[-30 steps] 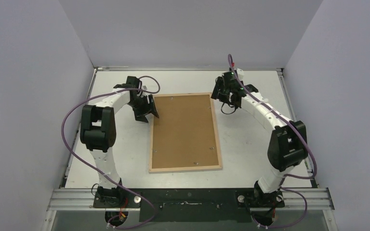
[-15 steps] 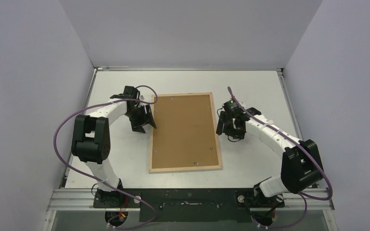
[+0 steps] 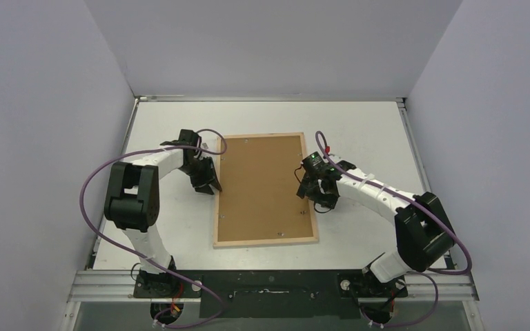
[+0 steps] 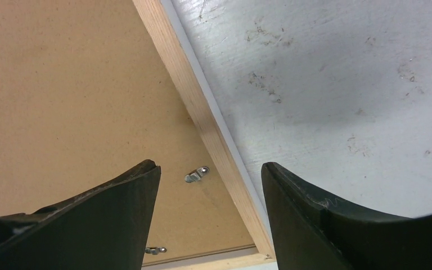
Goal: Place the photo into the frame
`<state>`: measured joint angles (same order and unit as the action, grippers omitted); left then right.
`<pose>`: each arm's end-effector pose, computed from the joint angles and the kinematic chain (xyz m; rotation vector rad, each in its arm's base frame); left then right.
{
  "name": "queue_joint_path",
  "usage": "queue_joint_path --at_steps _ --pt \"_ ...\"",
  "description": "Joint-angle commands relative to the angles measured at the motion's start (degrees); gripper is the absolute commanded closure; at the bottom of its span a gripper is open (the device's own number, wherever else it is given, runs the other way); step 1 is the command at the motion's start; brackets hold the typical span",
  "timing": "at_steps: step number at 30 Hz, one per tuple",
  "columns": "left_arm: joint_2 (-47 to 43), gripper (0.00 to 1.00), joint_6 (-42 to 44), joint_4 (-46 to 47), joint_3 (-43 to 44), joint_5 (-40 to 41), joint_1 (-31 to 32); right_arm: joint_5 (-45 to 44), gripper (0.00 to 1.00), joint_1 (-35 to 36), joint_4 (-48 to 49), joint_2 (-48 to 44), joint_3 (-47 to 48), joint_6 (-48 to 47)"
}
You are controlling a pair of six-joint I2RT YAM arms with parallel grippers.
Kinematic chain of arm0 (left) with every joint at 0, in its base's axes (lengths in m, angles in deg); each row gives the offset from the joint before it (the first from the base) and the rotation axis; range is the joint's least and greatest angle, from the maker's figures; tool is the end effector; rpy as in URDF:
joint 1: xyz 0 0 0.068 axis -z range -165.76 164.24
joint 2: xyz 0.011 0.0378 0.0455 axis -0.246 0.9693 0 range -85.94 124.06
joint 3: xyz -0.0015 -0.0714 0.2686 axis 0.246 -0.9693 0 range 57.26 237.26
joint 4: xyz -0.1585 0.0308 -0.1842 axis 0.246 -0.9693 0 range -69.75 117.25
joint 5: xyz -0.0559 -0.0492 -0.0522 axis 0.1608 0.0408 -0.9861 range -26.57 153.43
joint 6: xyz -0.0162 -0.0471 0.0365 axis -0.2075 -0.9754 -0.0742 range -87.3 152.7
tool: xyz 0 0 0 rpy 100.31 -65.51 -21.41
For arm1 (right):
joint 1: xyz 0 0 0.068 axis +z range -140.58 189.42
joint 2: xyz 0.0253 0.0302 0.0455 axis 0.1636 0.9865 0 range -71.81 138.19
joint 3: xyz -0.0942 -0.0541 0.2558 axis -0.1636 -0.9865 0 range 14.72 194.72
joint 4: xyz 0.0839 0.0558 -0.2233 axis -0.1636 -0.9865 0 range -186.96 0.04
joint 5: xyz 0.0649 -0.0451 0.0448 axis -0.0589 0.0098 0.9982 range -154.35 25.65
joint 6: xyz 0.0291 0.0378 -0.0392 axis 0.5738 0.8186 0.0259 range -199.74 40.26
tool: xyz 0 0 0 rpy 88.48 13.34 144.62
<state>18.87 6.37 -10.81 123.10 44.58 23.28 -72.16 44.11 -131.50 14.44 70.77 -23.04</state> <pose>0.3233 -0.0667 0.1624 -0.3913 2.9475 -0.5728 0.2228 0.1467 0.2056 0.5679 2.7587 0.1894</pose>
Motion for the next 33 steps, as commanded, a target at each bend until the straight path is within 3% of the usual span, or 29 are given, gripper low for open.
queue_joint_path --at_steps 1,11,22,33 --pt "-0.3 0.69 -0.76 4.11 -1.76 -3.31 0.14 -1.17 0.33 -0.01 3.67 0.18 -0.96 1.93" --pt "1.44 1.0 -3.77 5.96 0.55 -3.19 -0.06 0.59 0.34 -0.29 4.98 2.36 0.59 -0.17" --pt "2.54 1.0 -6.46 6.98 1.64 -3.81 -1.41 0.79 0.33 -4.71 5.28 1.74 -0.88 1.34" --pt "2.93 1.0 -5.82 6.88 0.55 -4.26 -1.41 4.89 0.33 -5.53 6.97 7.19 -1.1 0.87"
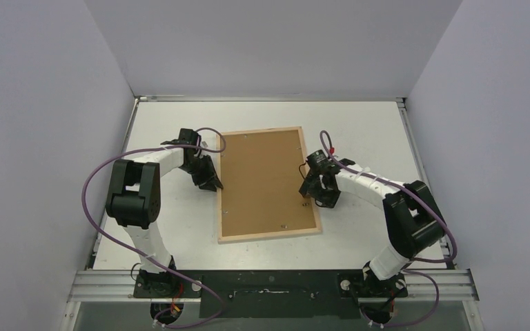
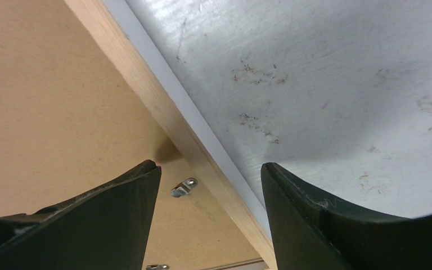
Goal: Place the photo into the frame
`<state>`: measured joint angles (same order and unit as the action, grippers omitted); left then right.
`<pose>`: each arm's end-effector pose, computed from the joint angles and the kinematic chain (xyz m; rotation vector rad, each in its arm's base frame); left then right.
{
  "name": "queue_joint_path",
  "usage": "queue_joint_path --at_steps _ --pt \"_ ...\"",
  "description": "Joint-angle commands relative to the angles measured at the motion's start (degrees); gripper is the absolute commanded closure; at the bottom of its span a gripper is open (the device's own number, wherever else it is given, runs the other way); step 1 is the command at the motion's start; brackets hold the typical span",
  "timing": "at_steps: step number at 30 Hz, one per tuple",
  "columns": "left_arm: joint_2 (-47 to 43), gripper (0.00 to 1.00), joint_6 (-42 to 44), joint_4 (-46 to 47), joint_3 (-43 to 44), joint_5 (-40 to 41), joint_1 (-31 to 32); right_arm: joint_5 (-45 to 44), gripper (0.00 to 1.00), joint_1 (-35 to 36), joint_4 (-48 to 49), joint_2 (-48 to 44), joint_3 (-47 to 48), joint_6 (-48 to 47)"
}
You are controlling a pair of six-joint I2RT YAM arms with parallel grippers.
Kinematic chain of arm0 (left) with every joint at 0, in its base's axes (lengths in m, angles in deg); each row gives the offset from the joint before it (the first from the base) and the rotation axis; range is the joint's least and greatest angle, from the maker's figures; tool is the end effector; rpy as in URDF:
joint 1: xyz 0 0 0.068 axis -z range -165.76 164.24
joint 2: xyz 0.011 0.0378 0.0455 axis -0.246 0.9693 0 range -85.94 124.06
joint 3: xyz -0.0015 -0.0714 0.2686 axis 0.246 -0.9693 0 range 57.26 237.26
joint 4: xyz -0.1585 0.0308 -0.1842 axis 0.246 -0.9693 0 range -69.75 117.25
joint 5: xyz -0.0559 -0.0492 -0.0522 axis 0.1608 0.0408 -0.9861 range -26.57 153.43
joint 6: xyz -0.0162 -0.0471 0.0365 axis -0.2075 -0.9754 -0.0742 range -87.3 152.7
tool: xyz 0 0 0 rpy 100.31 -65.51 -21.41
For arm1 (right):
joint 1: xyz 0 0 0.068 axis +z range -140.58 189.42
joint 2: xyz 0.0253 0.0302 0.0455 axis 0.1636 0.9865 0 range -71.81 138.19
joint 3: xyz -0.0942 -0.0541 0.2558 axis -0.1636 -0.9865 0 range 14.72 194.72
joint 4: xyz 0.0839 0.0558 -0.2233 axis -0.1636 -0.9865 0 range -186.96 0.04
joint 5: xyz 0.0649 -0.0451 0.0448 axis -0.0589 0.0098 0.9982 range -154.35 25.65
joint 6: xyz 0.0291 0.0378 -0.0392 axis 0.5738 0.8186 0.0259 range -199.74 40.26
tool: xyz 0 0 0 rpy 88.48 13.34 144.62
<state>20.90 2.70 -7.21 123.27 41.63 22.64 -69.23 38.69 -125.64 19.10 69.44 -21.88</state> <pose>0.3328 -0.0666 0.1545 -0.4812 2.9146 -0.6624 0.2467 0.1338 0.1825 0.7213 2.7528 0.2248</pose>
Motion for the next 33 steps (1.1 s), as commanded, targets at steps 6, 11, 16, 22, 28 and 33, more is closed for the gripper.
queue_joint_path --at_steps 6,11,16,22,28,33 --pt "1.34 1.0 -2.24 3.48 0.38 -1.31 -0.86 3.84 0.36 -0.17 1.4 2.28 -0.56 -2.27" --pt "1.61 1.0 -2.13 3.35 0.64 -1.22 -1.03 7.27 0.39 -0.43 0.61 3.12 -0.3 -6.72" --pt "1.86 1.0 -2.09 3.21 0.79 -1.14 -1.26 8.92 0.41 -1.25 -0.19 2.31 -0.62 -10.2" --pt "2.22 1.0 -2.26 3.21 0.87 -1.14 -1.32 9.2 0.48 -2.53 -1.6 1.85 0.31 -12.48" --pt "2.46 1.0 -2.09 2.84 1.22 -0.92 -1.41 10.47 0.53 -3.02 -3.24 2.64 1.28 -15.79" --pt "2.57 1.0 -1.78 2.21 1.63 -0.64 -1.45 10.73 0.57 -3.18 -3.69 2.78 1.1 -16.83"
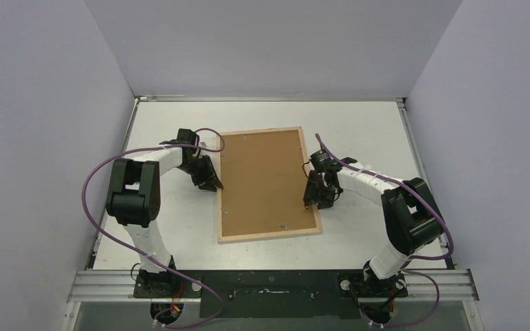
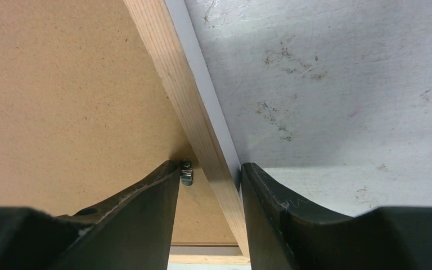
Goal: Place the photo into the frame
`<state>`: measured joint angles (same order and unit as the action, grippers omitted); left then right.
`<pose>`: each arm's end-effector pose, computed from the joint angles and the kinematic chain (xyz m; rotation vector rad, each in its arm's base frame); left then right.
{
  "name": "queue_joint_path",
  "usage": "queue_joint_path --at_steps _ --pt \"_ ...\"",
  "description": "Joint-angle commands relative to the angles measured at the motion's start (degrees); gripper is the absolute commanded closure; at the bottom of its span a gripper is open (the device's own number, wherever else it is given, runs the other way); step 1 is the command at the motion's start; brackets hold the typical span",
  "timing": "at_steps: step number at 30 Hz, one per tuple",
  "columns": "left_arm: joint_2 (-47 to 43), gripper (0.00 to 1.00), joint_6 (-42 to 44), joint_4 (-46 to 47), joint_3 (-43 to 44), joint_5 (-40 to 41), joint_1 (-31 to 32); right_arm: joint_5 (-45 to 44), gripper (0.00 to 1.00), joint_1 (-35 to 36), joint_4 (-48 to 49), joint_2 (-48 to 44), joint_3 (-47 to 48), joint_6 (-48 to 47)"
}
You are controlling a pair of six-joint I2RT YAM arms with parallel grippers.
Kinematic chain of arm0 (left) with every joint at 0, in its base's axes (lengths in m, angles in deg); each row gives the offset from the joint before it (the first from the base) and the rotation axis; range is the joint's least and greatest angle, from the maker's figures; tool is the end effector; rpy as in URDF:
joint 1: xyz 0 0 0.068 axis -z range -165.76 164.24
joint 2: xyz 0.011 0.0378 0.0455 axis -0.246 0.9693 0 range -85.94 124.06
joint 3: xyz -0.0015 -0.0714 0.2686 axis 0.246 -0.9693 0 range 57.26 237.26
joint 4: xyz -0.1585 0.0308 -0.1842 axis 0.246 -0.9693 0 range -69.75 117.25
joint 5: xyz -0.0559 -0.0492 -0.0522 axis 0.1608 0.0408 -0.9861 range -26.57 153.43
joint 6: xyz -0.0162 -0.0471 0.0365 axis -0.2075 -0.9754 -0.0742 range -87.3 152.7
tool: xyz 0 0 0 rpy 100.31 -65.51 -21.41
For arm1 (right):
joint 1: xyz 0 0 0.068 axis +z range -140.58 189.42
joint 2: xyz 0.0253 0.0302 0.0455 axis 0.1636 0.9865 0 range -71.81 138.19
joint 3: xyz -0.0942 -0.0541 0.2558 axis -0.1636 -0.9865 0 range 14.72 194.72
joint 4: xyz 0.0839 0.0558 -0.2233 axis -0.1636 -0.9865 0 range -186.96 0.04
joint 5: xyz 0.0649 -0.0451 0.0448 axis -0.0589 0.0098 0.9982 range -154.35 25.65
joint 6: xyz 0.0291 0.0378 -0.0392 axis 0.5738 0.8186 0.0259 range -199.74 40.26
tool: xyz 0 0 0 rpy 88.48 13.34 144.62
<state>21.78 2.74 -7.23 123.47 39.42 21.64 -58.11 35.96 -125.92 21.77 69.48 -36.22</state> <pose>0.3348 -0.0626 0.1511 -0.5034 2.9201 -0.7133 0.2509 0.1311 0.1704 0.4164 2.9358 0.3595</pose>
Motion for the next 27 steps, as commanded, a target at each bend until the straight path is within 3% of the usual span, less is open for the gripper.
queue_joint_path --at_steps 1,11,27 --pt "1.7 1.0 -1.75 2.24 1.46 1.6 -0.47 -0.54 0.58 -0.49 -3.48 0.18 1.07 -2.57" --pt "1.83 1.0 -1.17 1.78 1.46 1.6 -0.65 -3.41 0.67 -0.55 -3.52 0.07 1.57 -2.66" --pt "1.9 1.0 -0.61 1.51 1.72 0.46 -0.66 -2.17 0.65 -0.44 -0.23 -4.1 0.94 -1.9"
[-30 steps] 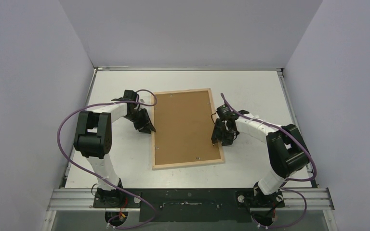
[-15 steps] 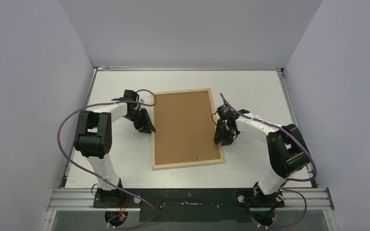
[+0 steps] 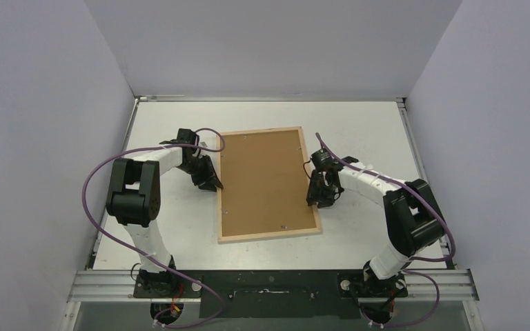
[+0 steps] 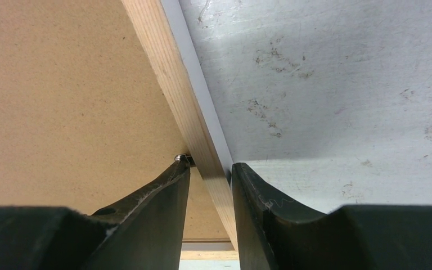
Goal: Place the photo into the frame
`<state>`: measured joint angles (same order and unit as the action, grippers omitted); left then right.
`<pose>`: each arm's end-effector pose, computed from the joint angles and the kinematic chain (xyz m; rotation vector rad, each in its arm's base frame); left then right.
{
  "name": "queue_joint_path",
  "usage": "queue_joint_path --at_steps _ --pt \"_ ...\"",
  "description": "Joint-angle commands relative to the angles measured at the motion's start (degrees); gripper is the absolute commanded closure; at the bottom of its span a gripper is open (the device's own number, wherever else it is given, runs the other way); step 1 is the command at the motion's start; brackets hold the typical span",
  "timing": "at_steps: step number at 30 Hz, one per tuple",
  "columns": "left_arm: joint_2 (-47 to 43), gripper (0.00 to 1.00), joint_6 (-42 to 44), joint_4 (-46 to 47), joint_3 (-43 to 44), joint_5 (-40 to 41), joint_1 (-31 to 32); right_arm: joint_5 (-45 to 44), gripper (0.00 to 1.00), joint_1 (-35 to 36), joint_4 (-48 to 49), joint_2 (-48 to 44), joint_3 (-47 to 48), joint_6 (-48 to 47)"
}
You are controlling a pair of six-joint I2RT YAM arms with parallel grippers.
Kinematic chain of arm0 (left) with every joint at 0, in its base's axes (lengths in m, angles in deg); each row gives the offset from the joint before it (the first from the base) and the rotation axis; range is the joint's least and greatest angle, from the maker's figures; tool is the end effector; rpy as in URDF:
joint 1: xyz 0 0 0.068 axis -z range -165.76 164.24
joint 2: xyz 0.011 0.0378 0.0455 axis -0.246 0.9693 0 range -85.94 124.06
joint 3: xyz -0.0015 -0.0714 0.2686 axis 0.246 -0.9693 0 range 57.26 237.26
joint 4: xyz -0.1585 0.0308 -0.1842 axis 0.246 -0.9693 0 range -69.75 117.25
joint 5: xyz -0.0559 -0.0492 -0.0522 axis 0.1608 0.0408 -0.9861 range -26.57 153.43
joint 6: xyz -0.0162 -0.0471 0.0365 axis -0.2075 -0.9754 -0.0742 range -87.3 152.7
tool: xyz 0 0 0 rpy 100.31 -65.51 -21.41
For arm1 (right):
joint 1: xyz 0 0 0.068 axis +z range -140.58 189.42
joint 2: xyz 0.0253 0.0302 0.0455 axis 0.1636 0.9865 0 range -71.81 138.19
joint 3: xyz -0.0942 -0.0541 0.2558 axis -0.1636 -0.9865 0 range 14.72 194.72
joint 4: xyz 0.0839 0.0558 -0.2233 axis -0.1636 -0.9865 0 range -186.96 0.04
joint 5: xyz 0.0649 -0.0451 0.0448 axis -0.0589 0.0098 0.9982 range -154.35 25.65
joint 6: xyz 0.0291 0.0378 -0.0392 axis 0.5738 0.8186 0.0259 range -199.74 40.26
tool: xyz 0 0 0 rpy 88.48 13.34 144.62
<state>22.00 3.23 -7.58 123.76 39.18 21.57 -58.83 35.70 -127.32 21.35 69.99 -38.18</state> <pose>0.3354 -0.0624 0.1510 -0.4940 2.9246 -0.7171 0.2506 0.1289 0.1737 0.3756 2.9395 0.3324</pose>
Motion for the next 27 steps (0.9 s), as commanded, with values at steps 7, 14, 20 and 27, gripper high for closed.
queue_joint_path --at_steps 7,14,20,27 --pt "1.71 1.0 -0.87 1.57 2.14 0.34 -0.61 0.16 0.51 0.5 2.08 -4.56 -0.18 -0.16" --pt "0.4 0.94 -0.96 1.31 2.77 1.35 -0.72 -0.94 0.47 0.52 2.87 -5.69 0.22 -0.37" --pt "-0.22 0.9 -0.15 -0.12 3.42 3.66 -0.87 -4.58 0.51 1.35 4.43 -0.78 3.97 -7.34" --pt "-0.97 0.88 -0.26 0.27 2.27 3.73 -0.92 -7.28 0.56 1.57 5.17 3.05 6.37 -9.01"
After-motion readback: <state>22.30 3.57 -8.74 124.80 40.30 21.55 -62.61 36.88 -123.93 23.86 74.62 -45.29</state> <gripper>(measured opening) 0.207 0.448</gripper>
